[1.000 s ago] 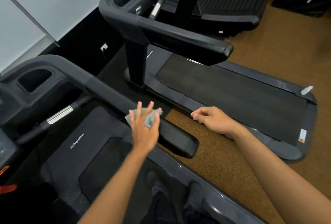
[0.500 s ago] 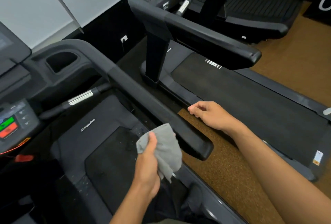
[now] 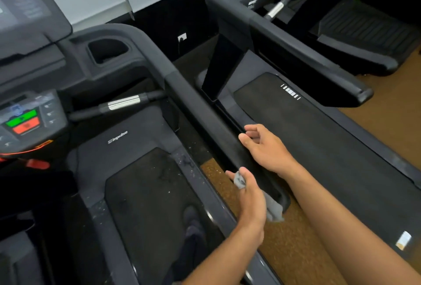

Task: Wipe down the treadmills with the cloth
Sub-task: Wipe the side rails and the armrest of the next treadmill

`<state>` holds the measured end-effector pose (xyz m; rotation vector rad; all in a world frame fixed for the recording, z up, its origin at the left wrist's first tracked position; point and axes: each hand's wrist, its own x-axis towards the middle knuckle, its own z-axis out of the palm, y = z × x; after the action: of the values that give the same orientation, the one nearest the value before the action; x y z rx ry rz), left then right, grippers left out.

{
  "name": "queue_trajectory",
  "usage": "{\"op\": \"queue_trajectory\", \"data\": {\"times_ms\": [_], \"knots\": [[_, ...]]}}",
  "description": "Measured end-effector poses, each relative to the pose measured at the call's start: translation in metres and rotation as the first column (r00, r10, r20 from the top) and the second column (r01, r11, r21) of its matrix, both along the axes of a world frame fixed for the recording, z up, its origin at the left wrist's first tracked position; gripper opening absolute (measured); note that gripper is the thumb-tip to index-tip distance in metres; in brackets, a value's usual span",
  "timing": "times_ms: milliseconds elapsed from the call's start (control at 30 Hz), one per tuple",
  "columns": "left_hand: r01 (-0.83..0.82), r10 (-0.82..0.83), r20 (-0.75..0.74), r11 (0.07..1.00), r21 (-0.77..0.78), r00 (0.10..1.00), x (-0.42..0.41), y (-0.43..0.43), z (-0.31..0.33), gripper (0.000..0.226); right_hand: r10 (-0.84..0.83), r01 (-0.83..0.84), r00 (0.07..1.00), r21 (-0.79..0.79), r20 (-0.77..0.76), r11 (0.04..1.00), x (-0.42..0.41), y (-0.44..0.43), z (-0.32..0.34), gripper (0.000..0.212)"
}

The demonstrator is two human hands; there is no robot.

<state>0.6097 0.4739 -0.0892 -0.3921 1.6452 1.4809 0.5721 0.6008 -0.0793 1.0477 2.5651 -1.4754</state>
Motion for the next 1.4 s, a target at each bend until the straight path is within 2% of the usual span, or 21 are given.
{"op": "queue_trajectory", "data": {"times_ms": [67,100,200,300,367,467,533,633,767,867,933,1033,1133,1167,1233,1333,1400], "knots": [[-0.035,0.034,-0.029,0.999,-0.023,0.999,-0.02,0.005,-0.013,0.099,-0.001,0.001,1.0,0.012,0.003,1.0,-0.004,0.0,0.0,0.05],[-0.058,0.057,-0.049,0.998,-0.022,0.997,-0.031,0.008,-0.015,0.099,0.003,-0.003,1.0,0.014,0.007,1.0,-0.006,-0.002,0.0,0.05],[-0.17,0.163,-0.154,0.985,-0.036,0.975,-0.071,0.02,-0.023,0.073,0.006,-0.006,1.0,0.02,0.014,1.0,-0.013,-0.004,-0.001,0.05],[-0.256,0.229,-0.264,0.964,-0.072,0.937,-0.121,0.029,-0.029,0.072,0.001,-0.002,1.0,0.015,0.023,1.0,-0.026,-0.006,-0.001,0.05],[-0.317,0.286,-0.265,0.945,-0.081,0.921,-0.16,0.031,-0.035,0.071,-0.019,0.019,1.0,0.001,0.014,1.0,-0.038,-0.007,-0.001,0.051],[-0.377,0.359,-0.192,0.923,-0.069,0.913,-0.23,0.034,-0.041,0.076,-0.046,0.046,0.999,-0.014,0.001,0.999,-0.058,-0.007,-0.001,0.052],[-0.425,0.423,-0.079,0.905,-0.018,0.903,-0.269,0.033,-0.04,0.081,-0.039,0.039,0.999,-0.02,0.015,0.999,-0.071,-0.009,-0.001,0.051],[-0.488,0.487,0.041,0.867,0.097,0.873,-0.319,0.026,-0.044,0.071,-0.03,0.03,0.999,-0.022,0.034,0.999,-0.091,-0.009,0.0,0.05],[-0.512,0.511,0.061,0.833,0.209,0.857,-0.36,0.022,-0.068,0.062,-0.039,0.04,0.999,-0.019,0.036,0.999,-0.114,-0.006,0.003,0.049],[-0.503,0.496,0.094,0.83,0.239,0.863,-0.351,0.022,-0.079,0.05,-0.055,0.055,0.998,-0.02,0.041,0.998,-0.126,-0.004,0.002,0.048],[-0.482,0.444,0.193,0.84,0.251,0.875,-0.328,0.019,-0.082,0.057,-0.062,0.062,0.997,-0.017,0.047,0.998,-0.13,-0.003,0.0,0.047],[-0.36,0.298,0.327,0.921,0.148,0.897,-0.271,0.006,-0.09,0.061,-0.071,0.072,0.996,-0.023,0.049,0.997,-0.137,-0.006,-0.003,0.046],[-0.209,0.115,0.452,0.964,0.163,0.884,-0.21,-0.006,-0.078,0.054,-0.063,0.064,0.997,-0.021,0.05,0.998,-0.142,-0.009,-0.005,0.045],[-0.198,0.101,0.473,0.967,0.159,0.875,-0.204,-0.008,-0.076,0.053,-0.055,0.056,0.997,-0.018,0.051,0.998,-0.142,-0.01,-0.004,0.045],[-0.28,0.199,0.443,0.952,0.124,0.874,-0.225,-0.002,-0.082,0.058,-0.049,0.05,0.998,-0.012,0.043,0.999,-0.14,-0.011,-0.001,0.046],[-0.425,0.391,0.279,0.903,0.072,0.877,-0.303,0.009,-0.096,0.063,-0.054,0.055,0.998,-0.011,0.03,0.998,-0.134,-0.009,0.005,0.046],[-0.449,0.431,0.172,0.89,0.079,0.886,-0.351,0.012,-0.088,0.059,-0.054,0.054,0.998,-0.01,0.026,0.998,-0.127,-0.008,0.008,0.046]]}}
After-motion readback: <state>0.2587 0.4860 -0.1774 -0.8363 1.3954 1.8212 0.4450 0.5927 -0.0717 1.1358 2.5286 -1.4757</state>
